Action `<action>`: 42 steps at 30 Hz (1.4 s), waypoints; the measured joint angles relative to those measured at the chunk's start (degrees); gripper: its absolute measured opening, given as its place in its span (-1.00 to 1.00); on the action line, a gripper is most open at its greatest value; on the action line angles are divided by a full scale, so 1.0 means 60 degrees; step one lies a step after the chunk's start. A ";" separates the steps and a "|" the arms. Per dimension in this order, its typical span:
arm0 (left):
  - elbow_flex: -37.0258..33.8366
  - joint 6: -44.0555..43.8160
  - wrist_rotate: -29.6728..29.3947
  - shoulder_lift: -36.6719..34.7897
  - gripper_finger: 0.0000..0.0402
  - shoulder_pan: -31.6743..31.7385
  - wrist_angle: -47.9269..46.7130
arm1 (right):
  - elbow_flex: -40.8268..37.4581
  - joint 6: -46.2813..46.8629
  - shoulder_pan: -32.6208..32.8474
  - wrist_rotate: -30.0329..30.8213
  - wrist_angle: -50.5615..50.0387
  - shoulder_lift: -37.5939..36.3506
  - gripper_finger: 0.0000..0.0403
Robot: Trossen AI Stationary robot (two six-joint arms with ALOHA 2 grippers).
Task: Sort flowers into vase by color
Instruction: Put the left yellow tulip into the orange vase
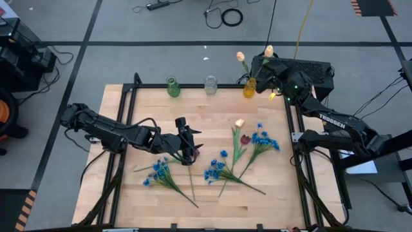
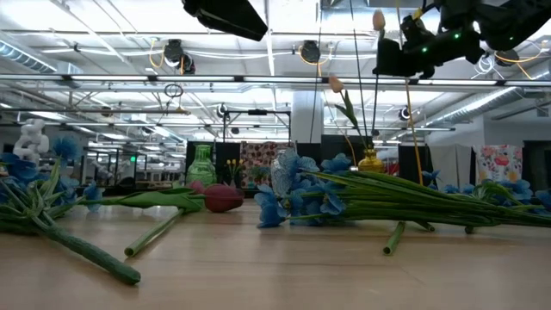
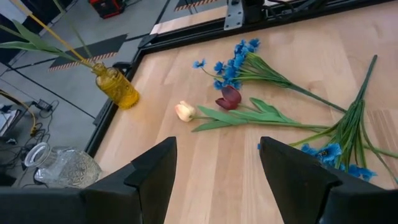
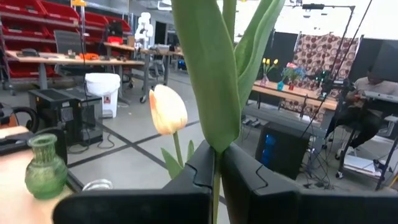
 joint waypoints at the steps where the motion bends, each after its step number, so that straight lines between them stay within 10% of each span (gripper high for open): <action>1: 0.0000 0.0000 0.0000 0.0000 0.18 0.0000 0.0001 | 0.0000 -0.0007 0.0000 0.0000 -0.0092 0.0004 -0.97; 42: 0.0000 -0.0029 0.0007 0.0004 0.18 0.0000 -0.0241 | 0.0000 0.0073 -0.0011 0.1523 -0.0667 0.1960 -0.63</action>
